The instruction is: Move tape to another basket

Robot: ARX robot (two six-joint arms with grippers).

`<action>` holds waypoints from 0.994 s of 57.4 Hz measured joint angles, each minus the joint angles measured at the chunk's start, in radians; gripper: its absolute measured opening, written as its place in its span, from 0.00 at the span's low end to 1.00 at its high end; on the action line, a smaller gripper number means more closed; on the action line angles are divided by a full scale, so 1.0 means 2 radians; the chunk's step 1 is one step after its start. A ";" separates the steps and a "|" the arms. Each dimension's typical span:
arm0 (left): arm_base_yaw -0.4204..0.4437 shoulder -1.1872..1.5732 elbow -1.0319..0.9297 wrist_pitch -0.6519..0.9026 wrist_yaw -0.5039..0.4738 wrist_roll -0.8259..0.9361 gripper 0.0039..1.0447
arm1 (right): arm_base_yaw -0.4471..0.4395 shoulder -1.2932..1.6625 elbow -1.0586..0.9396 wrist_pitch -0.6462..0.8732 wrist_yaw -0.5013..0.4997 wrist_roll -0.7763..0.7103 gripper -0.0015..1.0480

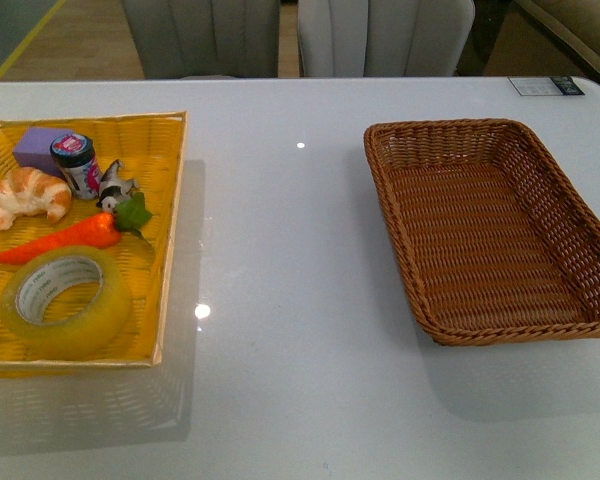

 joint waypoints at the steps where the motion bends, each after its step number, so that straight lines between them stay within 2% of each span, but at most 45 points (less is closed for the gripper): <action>1: 0.000 0.000 0.000 0.000 0.000 0.000 0.92 | 0.000 0.000 0.000 0.000 0.000 0.000 0.91; 37: 0.000 0.000 0.000 0.000 0.000 0.000 0.92 | 0.000 0.000 0.000 0.000 0.000 0.000 0.91; 40: 0.008 0.016 0.012 -0.034 0.030 -0.015 0.92 | 0.000 0.000 0.000 0.000 0.000 0.000 0.91; 43: 0.019 0.084 0.055 -0.122 0.085 -0.052 0.92 | 0.000 0.000 0.000 0.000 0.000 0.000 0.91; 45: 0.020 0.127 0.071 -0.135 0.095 -0.063 0.92 | 0.000 0.000 0.000 0.000 0.000 0.000 0.91; 51: 0.014 0.254 0.099 -0.076 0.099 -0.081 0.92 | 0.000 0.000 0.000 0.000 0.000 0.000 0.91; 57: 0.011 0.402 0.131 0.037 0.092 -0.080 0.92 | 0.000 0.000 0.000 0.000 0.000 0.000 0.91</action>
